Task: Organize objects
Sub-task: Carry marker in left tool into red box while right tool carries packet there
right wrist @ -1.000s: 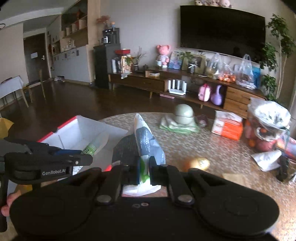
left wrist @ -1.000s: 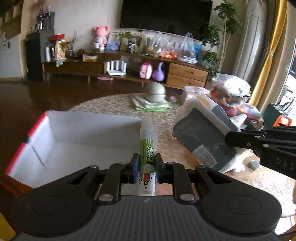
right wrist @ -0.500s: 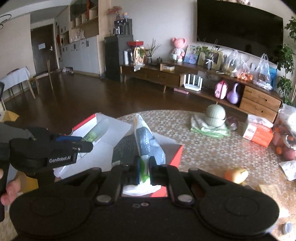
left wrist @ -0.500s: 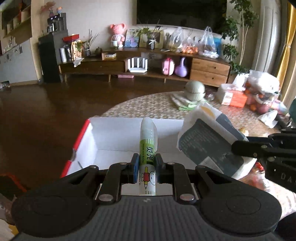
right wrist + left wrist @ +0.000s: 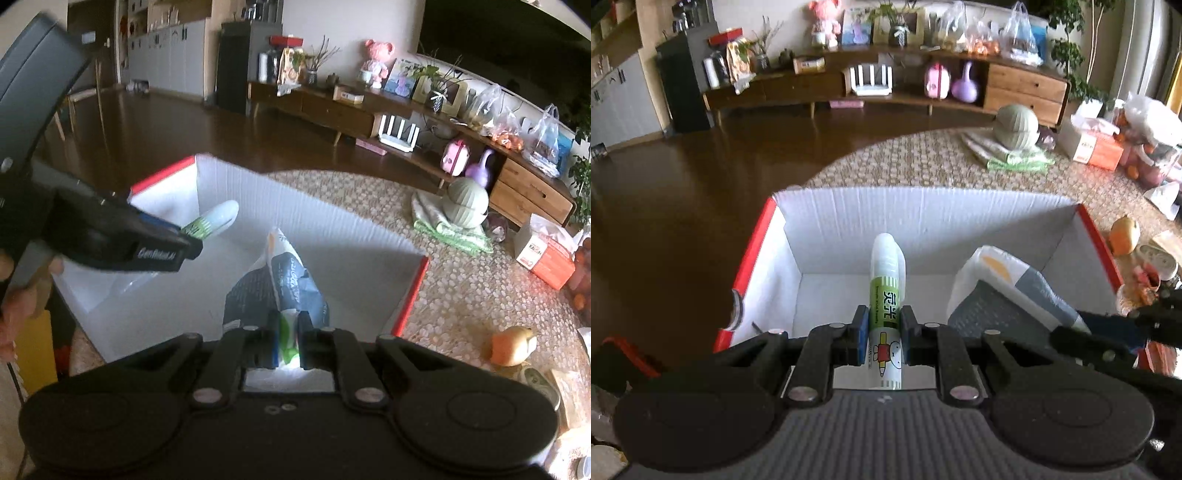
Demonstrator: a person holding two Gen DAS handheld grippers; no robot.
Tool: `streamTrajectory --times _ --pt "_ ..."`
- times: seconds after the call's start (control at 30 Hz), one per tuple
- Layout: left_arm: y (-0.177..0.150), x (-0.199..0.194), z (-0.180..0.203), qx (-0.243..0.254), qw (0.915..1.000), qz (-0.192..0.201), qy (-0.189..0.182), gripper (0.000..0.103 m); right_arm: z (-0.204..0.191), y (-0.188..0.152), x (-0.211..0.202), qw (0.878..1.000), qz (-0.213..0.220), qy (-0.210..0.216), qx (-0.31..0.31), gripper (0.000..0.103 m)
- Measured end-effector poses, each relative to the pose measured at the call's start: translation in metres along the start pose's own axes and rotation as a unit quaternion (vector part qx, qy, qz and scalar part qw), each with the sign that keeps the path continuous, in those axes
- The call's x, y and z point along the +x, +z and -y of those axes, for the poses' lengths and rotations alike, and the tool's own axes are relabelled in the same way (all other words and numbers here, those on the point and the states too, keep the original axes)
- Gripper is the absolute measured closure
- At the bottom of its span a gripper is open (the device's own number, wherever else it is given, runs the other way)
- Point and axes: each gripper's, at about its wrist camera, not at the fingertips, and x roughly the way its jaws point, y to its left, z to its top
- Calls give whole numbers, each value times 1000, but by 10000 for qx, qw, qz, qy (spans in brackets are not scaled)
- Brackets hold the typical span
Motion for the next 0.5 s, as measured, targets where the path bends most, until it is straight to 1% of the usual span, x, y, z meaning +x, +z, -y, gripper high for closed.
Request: streamTrajectory --times 0.27,0.33,0.43,0.5 --pt "7 32 4 207 9980 -597 90 86 -9 -5 24 9992 -361 -52 -181 94" --pt "7 38 4 211 9967 -785 49 86 -9 -7 26 9989 -431 -5 -191 93" --pt "6 44 4 260 9948 -981 60 86 -9 -8 31 9982 -567 -7 -187 93" --pt "4 46 5 289 9944 -1017 90 86 -9 -10 33 9979 -609 -6 -212 92"
